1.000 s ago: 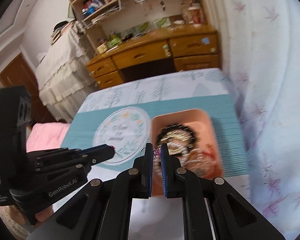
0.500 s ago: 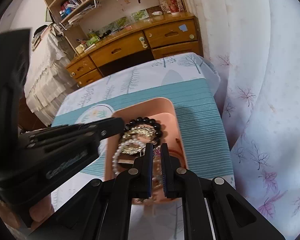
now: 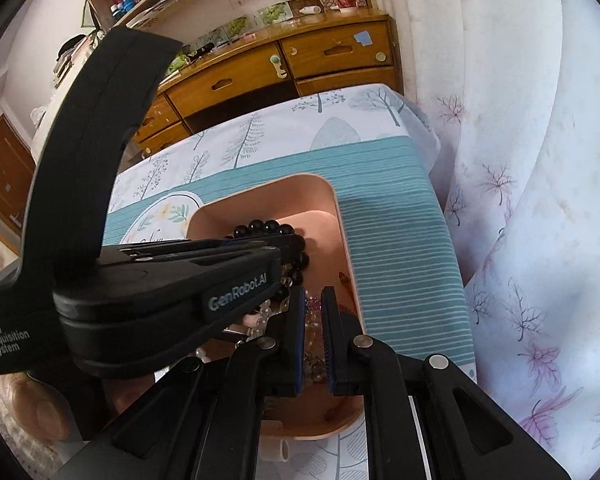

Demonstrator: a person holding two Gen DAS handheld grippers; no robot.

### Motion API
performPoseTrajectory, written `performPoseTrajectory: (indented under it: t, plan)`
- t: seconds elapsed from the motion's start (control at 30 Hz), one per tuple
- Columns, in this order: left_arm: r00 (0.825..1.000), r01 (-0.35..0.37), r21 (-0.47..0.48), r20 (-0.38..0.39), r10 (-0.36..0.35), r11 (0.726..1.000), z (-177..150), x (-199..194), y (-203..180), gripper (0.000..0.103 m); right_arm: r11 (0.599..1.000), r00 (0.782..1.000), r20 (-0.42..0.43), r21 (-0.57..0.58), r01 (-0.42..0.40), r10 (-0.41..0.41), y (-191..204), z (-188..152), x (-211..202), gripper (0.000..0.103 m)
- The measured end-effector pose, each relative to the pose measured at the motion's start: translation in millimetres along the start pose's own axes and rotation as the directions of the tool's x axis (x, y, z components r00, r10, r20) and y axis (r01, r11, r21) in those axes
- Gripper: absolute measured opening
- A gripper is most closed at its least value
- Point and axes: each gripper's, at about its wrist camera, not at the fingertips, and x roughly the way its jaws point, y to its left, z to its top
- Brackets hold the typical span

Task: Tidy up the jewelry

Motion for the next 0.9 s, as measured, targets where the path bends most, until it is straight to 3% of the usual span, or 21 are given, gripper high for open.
performPoseTrajectory:
  t: [0.1, 0.13, 0.47, 0.53, 0.67, 0.9]
  plan:
    - [1.000, 0.011, -0.023, 0.027, -0.011, 1.000, -3.1, -11.5, 5.9, 0.045, 1.000, 1.000, -0.008, 0.004, 0.000, 0.000, -1.7, -3.5, 1.6, 0.008]
    - [0.999, 0.008, -0.029, 0.047, -0.007, 1.000, -5.2, -17.6, 8.4, 0.048, 1.000, 1.000, -0.009, 0.004, 0.000, 0.000, -1.2, -4.9, 1.9, 0.008]
    - [0.994, -0.014, -0.072, 0.109, 0.022, 0.997, -42.7, -74.8, 38.7, 0.048, 1.000, 1.000, -0.003, -0.008, 0.002, -0.002, 15.6, -25.9, -23.7, 0.009]
    - [0.992, -0.017, -0.080, 0.126, 0.027, 0.997, -50.7, -86.2, 44.7, 0.048, 1.000, 1.000, 0.001, -0.008, 0.004, -0.004, 19.3, -29.0, -28.2, 0.013]
    - [0.985, -0.050, -0.086, 0.159, 0.063, 0.995, -72.1, -110.1, 55.3, 0.048, 1.000, 1.000, 0.028, -0.007, 0.012, -0.012, 25.8, -33.8, -41.0, 0.031]
    - [0.969, -0.121, -0.088, 0.208, 0.137, 0.989, -114.2, -145.7, 67.3, 0.051, 1.000, 0.998, 0.060, -0.025, 0.009, -0.008, 46.6, -49.7, -66.1, 0.032]
